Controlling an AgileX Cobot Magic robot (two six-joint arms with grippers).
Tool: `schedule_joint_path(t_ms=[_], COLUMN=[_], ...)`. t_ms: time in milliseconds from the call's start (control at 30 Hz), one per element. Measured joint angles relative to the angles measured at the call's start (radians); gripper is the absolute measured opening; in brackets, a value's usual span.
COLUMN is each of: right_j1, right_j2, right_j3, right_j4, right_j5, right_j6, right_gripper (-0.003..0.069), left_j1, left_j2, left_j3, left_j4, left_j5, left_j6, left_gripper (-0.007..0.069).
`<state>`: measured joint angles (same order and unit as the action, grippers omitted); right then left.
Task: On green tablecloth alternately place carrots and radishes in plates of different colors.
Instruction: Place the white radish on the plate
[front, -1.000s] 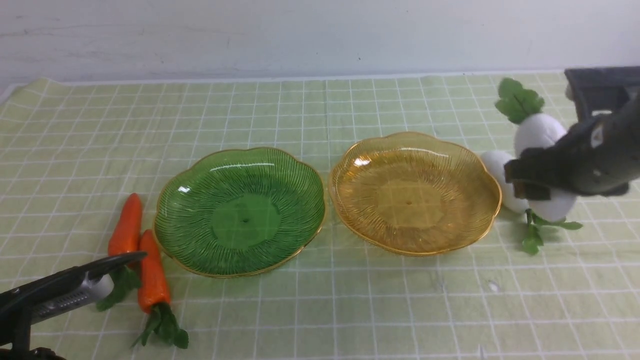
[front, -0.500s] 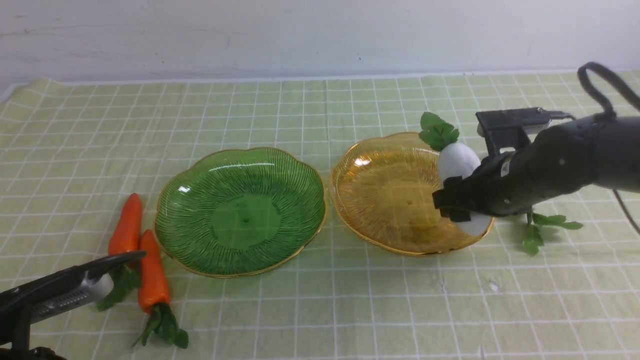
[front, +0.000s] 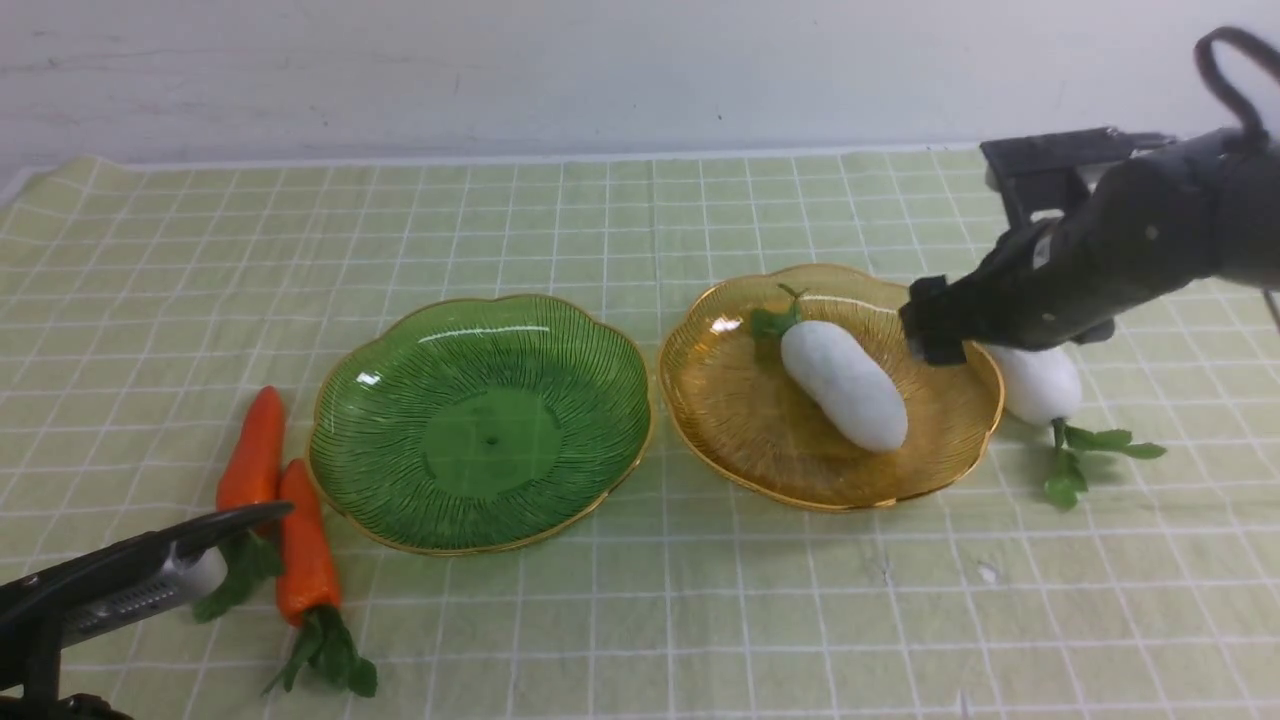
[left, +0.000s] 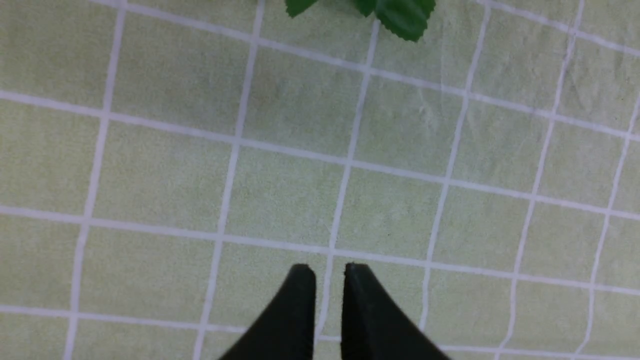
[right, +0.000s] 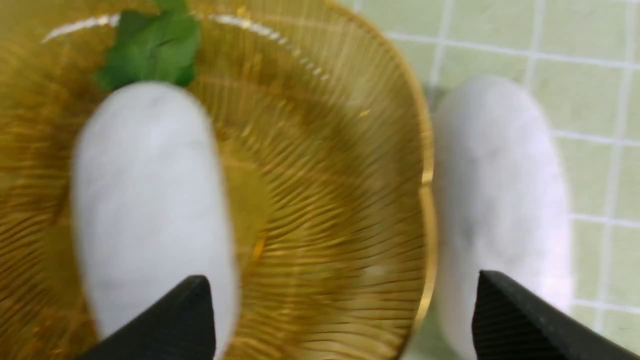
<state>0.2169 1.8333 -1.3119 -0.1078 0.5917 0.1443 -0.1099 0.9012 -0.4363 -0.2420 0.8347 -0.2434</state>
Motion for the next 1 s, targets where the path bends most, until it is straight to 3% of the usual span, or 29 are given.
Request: schedule_joint_path(t_ms=[233, 1000], right_j1=[-0.116, -0.12], right_j2=[0.025, 0.195], right_j3=[-0.007, -0.009], right_j4=[-0.025, -0.117], right_j5=[0.032, -0.015], right_j6=[0.001, 0.0], right_gripper=[0.0624, 0.0587], left_j1=[0.0, 0.0], left_j2=[0.0, 0.0], left_j3=[0.0, 0.0], left_j4=[0.0, -0.001], left_j5=[0.0, 0.0], left_j6=[0.0, 0.0], left_gripper=[0.0066, 0.0066])
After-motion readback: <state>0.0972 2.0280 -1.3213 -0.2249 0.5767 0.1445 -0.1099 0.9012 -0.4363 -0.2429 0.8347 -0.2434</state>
